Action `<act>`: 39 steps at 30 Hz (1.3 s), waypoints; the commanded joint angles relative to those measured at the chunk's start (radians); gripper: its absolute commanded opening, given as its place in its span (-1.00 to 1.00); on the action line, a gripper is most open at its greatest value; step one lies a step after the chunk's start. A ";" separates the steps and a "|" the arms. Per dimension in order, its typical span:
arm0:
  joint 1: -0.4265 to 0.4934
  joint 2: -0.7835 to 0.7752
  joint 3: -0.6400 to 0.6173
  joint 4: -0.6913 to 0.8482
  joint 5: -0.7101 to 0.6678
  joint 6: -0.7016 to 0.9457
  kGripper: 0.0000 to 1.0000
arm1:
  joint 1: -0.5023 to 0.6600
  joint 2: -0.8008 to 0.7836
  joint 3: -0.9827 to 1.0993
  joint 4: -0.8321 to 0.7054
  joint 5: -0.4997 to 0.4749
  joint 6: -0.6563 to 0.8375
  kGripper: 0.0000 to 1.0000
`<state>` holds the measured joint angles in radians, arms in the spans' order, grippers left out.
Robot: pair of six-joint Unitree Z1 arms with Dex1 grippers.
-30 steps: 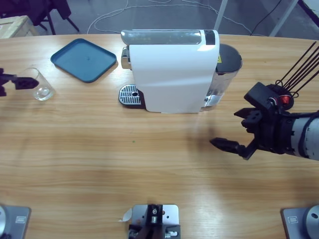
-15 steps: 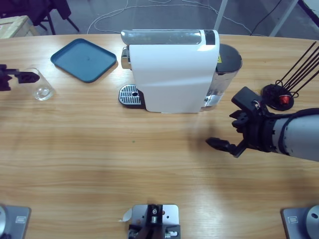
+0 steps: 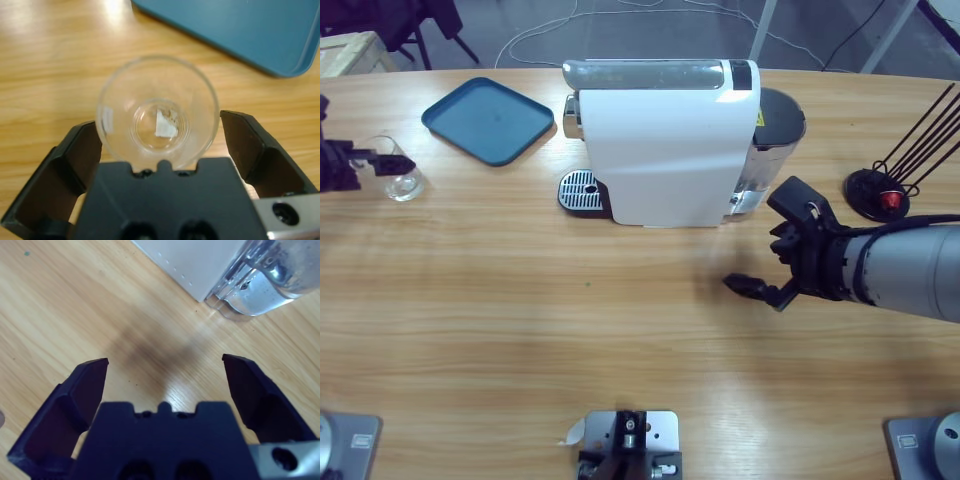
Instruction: Pour coffee
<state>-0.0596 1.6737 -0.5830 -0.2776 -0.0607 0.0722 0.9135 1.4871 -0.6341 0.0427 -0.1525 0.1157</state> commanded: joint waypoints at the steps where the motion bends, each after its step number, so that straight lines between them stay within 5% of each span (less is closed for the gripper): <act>1: 0.007 0.095 0.058 -0.136 -0.010 0.008 0.98 | -0.016 0.041 0.020 -0.012 -0.012 0.013 1.00; 3: 0.007 0.104 0.071 -0.180 -0.011 0.005 0.84 | -0.016 0.044 0.021 -0.012 -0.011 0.013 1.00; 5: 0.007 0.109 0.086 -0.213 -0.019 0.007 0.49 | -0.016 0.052 0.019 -0.013 -0.009 0.016 1.00; 7: 0.007 0.110 0.106 -0.228 -0.025 0.004 0.44 | -0.016 0.061 0.018 -0.018 -0.009 0.020 1.00; 11: 0.007 0.094 0.158 -0.281 -0.047 -0.003 -0.51 | -0.018 0.070 0.015 -0.028 -0.009 0.022 1.00; 13: 0.007 0.089 0.170 -0.284 -0.060 0.007 -0.62 | -0.024 0.075 0.010 -0.029 -0.009 0.022 1.00; 14: 0.007 0.078 0.173 -0.285 -0.082 0.025 -0.95 | -0.024 0.070 0.006 -0.028 -0.015 0.022 1.00; 21: -0.065 -0.095 0.088 -0.100 -0.348 0.170 -1.00 | -0.025 -0.129 -0.107 0.195 -0.055 -0.035 1.00; 27: -0.259 -0.115 -0.036 0.107 -0.406 0.363 -1.00 | -0.024 -0.226 -0.109 0.295 -0.051 -0.039 1.00; 39: -0.358 0.155 -0.304 0.160 -0.494 0.481 -1.00 | -0.025 -0.423 -0.079 0.429 -0.057 -0.033 1.00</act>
<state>-0.3567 1.6677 -0.7913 -0.1231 -0.5451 0.5397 0.9008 1.1776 -0.7477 0.3995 -0.1956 0.0890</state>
